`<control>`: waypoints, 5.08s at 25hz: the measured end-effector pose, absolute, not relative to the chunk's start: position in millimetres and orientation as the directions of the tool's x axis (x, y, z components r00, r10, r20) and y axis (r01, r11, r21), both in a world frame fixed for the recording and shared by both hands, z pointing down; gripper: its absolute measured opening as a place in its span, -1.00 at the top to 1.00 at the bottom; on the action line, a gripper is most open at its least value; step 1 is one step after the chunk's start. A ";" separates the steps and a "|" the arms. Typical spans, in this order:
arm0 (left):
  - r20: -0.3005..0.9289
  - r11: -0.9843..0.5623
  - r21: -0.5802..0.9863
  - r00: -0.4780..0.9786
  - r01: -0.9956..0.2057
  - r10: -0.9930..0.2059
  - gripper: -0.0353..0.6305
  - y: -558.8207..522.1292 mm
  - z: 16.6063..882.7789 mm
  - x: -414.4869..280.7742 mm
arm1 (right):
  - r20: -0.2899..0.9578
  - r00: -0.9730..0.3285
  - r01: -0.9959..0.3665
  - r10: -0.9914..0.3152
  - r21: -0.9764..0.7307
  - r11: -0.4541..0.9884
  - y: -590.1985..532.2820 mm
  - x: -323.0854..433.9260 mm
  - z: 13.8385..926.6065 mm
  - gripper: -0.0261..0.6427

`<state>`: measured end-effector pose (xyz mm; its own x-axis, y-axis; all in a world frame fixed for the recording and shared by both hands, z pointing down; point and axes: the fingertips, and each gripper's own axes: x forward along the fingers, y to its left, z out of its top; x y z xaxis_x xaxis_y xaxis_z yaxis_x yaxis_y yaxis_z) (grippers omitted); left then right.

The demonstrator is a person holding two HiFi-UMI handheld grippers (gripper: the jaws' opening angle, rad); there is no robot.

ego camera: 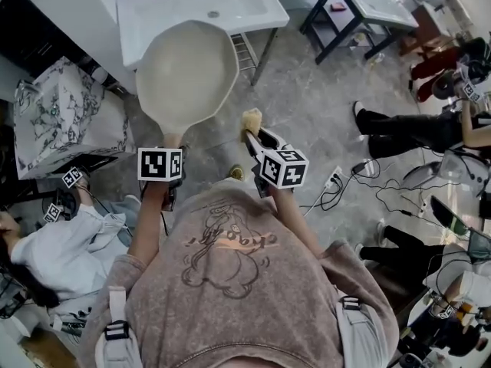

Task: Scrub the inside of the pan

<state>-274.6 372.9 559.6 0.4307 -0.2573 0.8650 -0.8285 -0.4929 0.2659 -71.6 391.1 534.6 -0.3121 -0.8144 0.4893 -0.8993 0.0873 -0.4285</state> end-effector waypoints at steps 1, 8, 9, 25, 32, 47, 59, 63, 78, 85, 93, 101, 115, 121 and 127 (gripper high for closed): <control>0.863 -0.485 0.269 0.432 -0.832 -0.262 0.58 368.2 559.6 -268.0 | 0.484 -0.320 -0.897 -0.815 -0.432 0.095 387.5 -65.1 533.9 0.49; 0.862 -0.457 0.256 0.415 -0.852 -0.290 0.58 344.0 559.3 -223.9 | 0.474 -0.366 -0.880 -0.801 -0.455 0.133 370.4 -12.2 536.1 0.49; 0.862 -0.452 0.256 0.414 -0.855 -0.294 0.58 340.5 558.2 -217.6 | 0.473 -0.372 -0.879 -0.799 -0.456 0.140 367.0 -5.9 536.3 0.49; 0.860 -0.455 0.264 0.421 -0.850 -0.288 0.57 261.8 563.8 -169.9 | 0.449 -0.397 -0.872 -0.801 -0.456 0.176 279.4 35.6 540.4 0.49; 0.860 -0.456 0.283 0.434 -0.844 -0.270 0.57 203.7 570.3 -153.3 | 0.451 -0.386 -0.874 -0.804 -0.459 0.163 226.7 54.1 543.5 0.49; 0.887 -0.497 0.272 0.416 -0.824 -0.203 0.57 74.9 571.4 -129.5 | 0.435 -0.343 -0.893 -0.833 -0.427 0.144 83.7 100.8 514.7 0.49; 0.896 -0.572 0.280 0.424 -0.771 -0.132 0.57 2.4 576.9 -102.7 | 0.374 -0.310 -0.905 -0.874 -0.399 0.150 -10.6 121.0 485.0 0.49; 0.899 -0.595 0.284 0.424 -0.752 -0.106 0.57 -9.7 577.7 -91.6 | 0.344 -0.286 -0.910 -0.894 -0.390 0.141 -31.3 138.7 471.2 0.49; 0.912 -0.603 0.284 0.403 -0.745 -0.069 0.57 -39.5 576.5 -68.0 | 0.319 -0.341 -0.908 -0.884 -0.355 0.223 -84.4 175.0 447.8 0.49; 0.921 -0.621 0.268 0.385 -0.737 -0.059 0.57 -52.5 581.1 -60.1 | 0.285 -0.381 -0.915 -0.880 -0.250 0.316 -119.8 186.0 422.5 0.49; 0.913 -0.667 0.303 0.408 -0.681 -0.002 0.57 -55.2 586.7 -38.0 | 0.324 -0.442 -0.896 -0.836 -0.122 0.427 -157.2 167.9 410.6 0.49; 0.919 -0.711 0.310 0.390 -0.631 0.055 0.57 -45.6 592.7 -27.6 | 0.375 -0.558 -0.812 -0.740 -0.064 0.580 -174.4 120.6 422.5 0.49; 0.920 -0.768 0.316 0.377 -0.557 0.105 0.56 -35.0 604.3 -4.7 | 0.552 -0.617 -0.659 -0.561 0.027 0.752 -194.0 55.0 487.2 0.49; 0.918 -0.756 0.327 0.381 -0.568 0.111 0.55 -35.2 606.8 -2.3 | 0.636 -0.578 -0.647 -0.512 0.026 0.762 -193.9 50.0 530.0 0.49; 0.917 -0.772 0.319 0.385 -0.551 0.104 0.55 -36.5 605.2 2.6 | 0.699 -0.555 -0.624 -0.451 0.009 0.781 -197.5 46.7 556.2 0.49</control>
